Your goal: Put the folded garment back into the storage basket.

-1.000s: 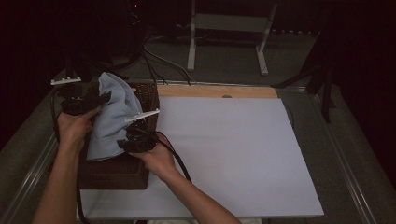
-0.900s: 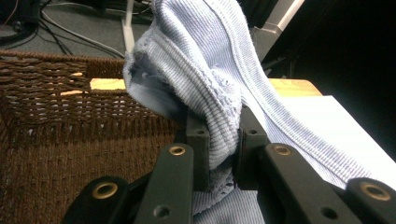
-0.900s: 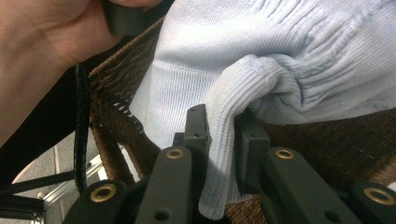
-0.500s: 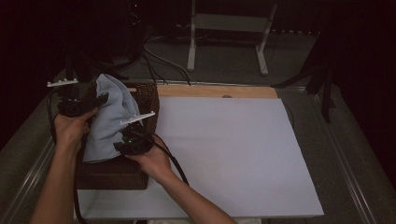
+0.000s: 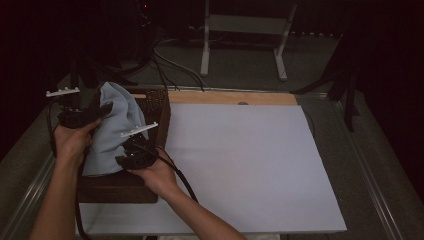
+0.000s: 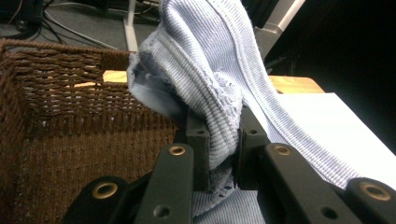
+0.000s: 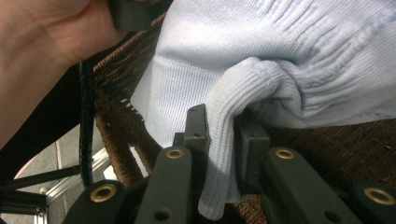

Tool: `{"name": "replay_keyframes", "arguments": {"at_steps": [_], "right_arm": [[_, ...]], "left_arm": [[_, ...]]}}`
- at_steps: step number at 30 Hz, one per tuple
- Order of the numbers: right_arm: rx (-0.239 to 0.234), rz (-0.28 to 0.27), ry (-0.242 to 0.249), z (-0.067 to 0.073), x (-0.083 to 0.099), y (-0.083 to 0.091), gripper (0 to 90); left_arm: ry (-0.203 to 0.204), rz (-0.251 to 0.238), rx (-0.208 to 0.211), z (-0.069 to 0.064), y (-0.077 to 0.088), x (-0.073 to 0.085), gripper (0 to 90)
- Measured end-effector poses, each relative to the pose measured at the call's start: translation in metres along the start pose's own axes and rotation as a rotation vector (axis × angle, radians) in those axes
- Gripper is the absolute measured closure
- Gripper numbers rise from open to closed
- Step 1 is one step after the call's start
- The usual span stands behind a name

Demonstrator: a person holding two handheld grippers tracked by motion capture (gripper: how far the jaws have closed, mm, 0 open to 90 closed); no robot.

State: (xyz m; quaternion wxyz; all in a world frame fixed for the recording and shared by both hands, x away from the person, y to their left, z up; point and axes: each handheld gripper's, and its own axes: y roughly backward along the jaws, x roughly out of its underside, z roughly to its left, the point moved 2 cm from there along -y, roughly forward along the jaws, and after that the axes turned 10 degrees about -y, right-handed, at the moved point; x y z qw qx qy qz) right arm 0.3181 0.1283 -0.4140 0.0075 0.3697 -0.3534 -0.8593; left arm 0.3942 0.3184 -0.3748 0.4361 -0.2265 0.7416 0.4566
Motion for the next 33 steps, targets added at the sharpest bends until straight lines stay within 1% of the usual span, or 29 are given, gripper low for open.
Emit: {"name": "replay_keyframes", "arguments": {"at_steps": [10,14,21,24,27,33], "right_arm": [[-0.001,0.014,0.002,0.003,0.003,-0.005,78.2],[0.01,0.024,0.015,0.006,0.006,-0.009,78.1],[0.01,0.043,0.024,0.009,0.009,-0.014,77.9],[0.014,0.052,0.024,0.01,0.01,-0.016,77.9],[0.017,0.065,0.033,0.011,0.012,-0.017,77.8],[0.028,0.077,0.043,0.013,0.014,-0.019,77.6]], "left_arm": [[0.005,0.002,-0.002,0.004,0.003,0.005,81.4],[0.008,0.006,0.0,0.006,0.003,0.009,81.4],[0.009,0.015,-0.002,0.008,0.002,0.014,81.4],[0.007,0.022,-0.004,0.009,0.003,0.016,81.3],[-0.005,0.038,-0.009,0.009,0.003,0.017,81.3],[-0.003,0.045,-0.009,0.01,0.003,0.02,81.3]]}}
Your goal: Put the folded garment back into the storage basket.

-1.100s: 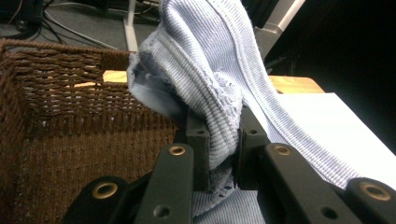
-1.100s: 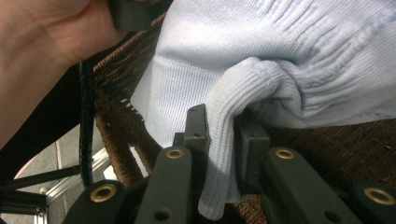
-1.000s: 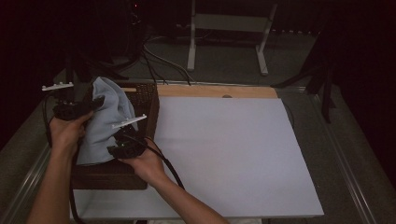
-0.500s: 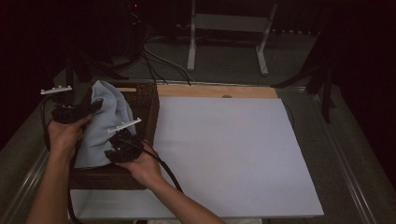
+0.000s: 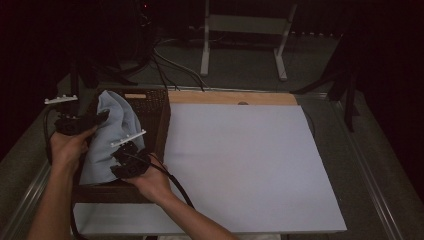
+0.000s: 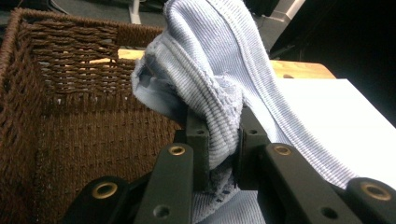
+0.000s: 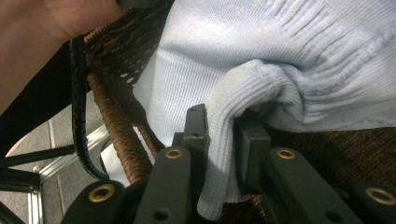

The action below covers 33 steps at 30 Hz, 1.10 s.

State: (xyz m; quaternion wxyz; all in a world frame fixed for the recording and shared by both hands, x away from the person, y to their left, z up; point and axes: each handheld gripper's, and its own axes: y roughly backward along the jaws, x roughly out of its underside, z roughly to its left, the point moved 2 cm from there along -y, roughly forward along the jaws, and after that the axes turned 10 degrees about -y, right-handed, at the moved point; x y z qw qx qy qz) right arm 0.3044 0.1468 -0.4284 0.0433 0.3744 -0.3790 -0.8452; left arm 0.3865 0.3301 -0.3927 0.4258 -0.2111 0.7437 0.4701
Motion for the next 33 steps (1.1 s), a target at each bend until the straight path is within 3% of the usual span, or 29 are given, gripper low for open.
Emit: {"name": "replay_keyframes", "arguments": {"at_steps": [12,14,15,17,19,20,22,24,27,33], "right_arm": [[-0.001,0.042,0.026,0.003,0.003,-0.003,77.2],[-0.006,0.059,0.036,0.004,0.004,-0.003,70.5],[-0.021,0.066,0.032,0.004,0.004,-0.004,58.9],[-0.033,0.069,-0.004,0.003,0.004,-0.004,31.3],[0.012,0.04,0.007,0.002,0.003,-0.003,21.6],[0.006,0.042,-0.003,0.001,0.002,-0.003,18.1],[0.014,0.034,-0.011,-0.004,0.002,-0.001,16.1],[0.008,0.032,-0.019,-0.008,0.002,0.0,15.4],[0.003,0.024,-0.015,-0.01,0.002,0.002,14.8],[-0.015,0.02,-0.005,-0.01,0.001,0.004,14.0]], "left_arm": [[-0.019,0.036,-0.009,0.0,-0.003,0.002,81.2],[-0.021,0.035,-0.021,-0.001,-0.004,0.002,80.1],[-0.009,0.024,-0.038,0.0,-0.004,0.001,74.3],[0.043,-0.005,-0.035,0.002,-0.004,-0.001,48.6],[0.043,-0.007,-0.087,0.001,-0.004,-0.002,31.4],[0.048,-0.003,-0.088,0.001,-0.005,-0.003,22.7],[0.044,0.006,-0.1,0.002,-0.005,-0.002,20.8],[0.046,0.012,-0.083,0.002,-0.006,-0.002,11.3],[0.043,0.014,-0.092,0.002,-0.007,-0.001,4.3],[0.031,0.014,-0.102,0.0,-0.007,-0.002,3.4]]}}
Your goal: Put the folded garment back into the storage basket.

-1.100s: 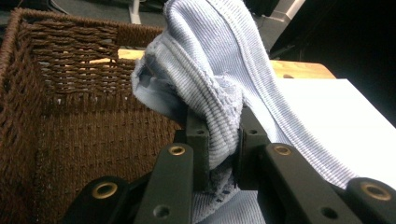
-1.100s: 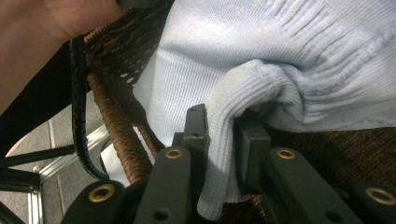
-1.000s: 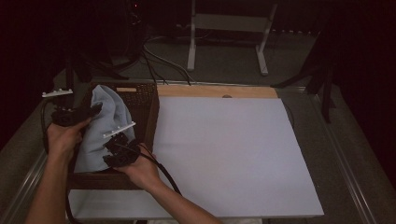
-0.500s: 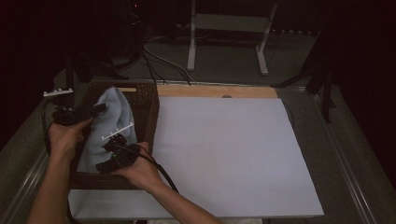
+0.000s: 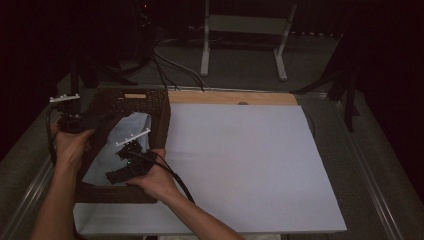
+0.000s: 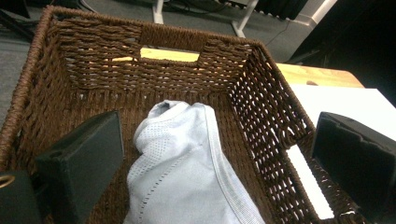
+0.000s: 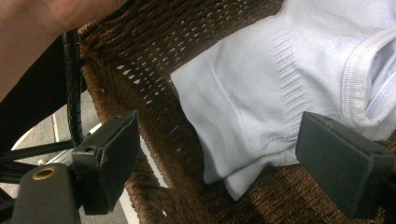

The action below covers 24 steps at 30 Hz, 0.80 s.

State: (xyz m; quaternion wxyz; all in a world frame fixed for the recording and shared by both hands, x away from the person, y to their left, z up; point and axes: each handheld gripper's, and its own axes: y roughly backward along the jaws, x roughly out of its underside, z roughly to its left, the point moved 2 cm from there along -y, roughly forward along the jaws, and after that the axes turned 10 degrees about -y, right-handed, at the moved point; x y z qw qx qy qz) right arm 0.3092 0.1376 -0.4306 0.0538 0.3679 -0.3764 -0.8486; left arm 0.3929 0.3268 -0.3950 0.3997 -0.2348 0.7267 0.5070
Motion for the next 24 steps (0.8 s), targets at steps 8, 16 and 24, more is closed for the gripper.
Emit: {"name": "replay_keyframes", "arguments": {"at_steps": [8,16,24], "right_arm": [[-0.012,-0.013,0.01,-0.001,-0.001,0.004,13.2],[-0.014,-0.029,0.019,-0.005,-0.001,0.01,12.5],[-0.01,-0.047,0.033,-0.009,-0.002,0.019,12.1]], "left_arm": [[-0.029,0.012,-0.015,-0.004,-0.002,0.001,1.1],[-0.055,0.005,-0.025,-0.009,-0.004,0.0,1.1],[-0.058,0.006,-0.024,-0.012,-0.003,0.0,1.1]]}}
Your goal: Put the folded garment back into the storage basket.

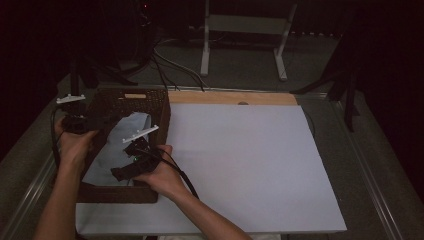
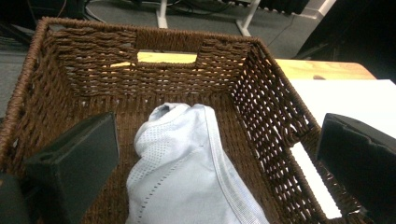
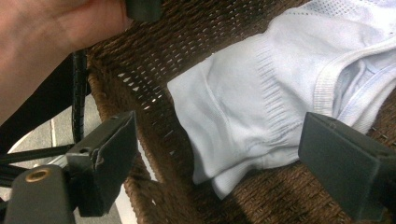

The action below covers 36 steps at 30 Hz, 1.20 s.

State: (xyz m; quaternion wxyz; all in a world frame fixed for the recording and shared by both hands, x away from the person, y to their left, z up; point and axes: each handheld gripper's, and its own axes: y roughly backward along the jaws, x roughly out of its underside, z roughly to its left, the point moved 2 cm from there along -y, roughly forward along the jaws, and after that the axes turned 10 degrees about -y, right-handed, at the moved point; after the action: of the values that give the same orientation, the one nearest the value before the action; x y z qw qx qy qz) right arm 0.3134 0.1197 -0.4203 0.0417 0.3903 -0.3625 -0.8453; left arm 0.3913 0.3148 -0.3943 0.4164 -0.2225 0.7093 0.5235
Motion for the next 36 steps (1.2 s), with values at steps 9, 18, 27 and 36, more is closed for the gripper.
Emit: {"name": "replay_keyframes", "arguments": {"at_steps": [9,18,27,36], "right_arm": [[0.009,-0.017,0.012,-0.006,-0.001,0.011,9.8],[0.024,-0.049,0.021,-0.015,-0.003,0.026,3.9],[0.043,-0.065,0.018,-0.027,-0.001,0.034,0.0],[0.055,-0.08,0.018,-0.039,0.003,0.043,0.0]], "left_arm": [[-0.01,0.003,0.013,-0.004,0.0,0.001,1.1],[-0.014,-0.003,0.023,-0.008,0.0,0.001,1.1],[-0.026,-0.02,0.036,-0.014,0.003,0.0,1.1],[-0.045,-0.026,0.05,-0.023,0.004,0.002,1.0]]}}
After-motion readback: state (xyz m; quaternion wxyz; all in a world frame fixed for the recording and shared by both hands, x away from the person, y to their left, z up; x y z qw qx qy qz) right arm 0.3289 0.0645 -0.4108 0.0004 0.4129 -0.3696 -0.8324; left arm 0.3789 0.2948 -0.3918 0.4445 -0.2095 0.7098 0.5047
